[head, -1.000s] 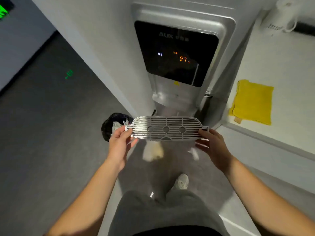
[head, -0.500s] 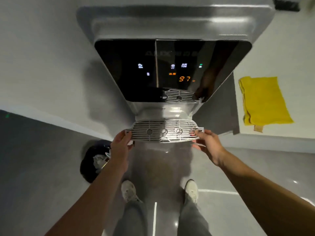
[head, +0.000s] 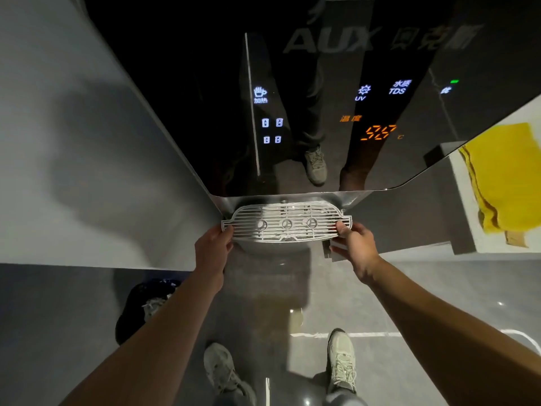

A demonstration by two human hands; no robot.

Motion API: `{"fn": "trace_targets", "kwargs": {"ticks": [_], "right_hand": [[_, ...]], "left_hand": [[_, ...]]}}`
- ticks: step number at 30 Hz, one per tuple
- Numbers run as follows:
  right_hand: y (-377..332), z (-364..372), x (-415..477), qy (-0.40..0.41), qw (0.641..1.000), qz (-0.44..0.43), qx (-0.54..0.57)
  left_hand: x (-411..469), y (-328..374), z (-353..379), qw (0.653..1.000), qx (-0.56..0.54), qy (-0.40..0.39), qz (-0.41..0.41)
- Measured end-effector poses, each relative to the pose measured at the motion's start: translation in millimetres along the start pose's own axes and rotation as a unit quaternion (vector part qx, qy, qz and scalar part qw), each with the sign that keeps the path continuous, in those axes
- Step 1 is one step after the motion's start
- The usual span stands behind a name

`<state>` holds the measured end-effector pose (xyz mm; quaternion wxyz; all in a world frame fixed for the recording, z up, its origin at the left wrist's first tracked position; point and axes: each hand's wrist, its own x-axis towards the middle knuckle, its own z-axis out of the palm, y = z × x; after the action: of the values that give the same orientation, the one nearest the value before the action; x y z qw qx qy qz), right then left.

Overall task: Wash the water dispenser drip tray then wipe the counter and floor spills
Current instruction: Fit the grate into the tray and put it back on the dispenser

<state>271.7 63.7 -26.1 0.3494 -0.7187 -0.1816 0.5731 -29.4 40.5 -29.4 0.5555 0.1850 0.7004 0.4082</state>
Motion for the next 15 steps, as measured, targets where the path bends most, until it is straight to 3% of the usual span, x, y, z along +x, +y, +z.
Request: {"fn": "trace_targets", "kwargs": {"ticks": [15], "right_hand": [[-9,5,7,-0.019,0.997,-0.031,-0.062]], "left_hand": [[8,5,15,0.999,0.026,0.044,0.015]]}}
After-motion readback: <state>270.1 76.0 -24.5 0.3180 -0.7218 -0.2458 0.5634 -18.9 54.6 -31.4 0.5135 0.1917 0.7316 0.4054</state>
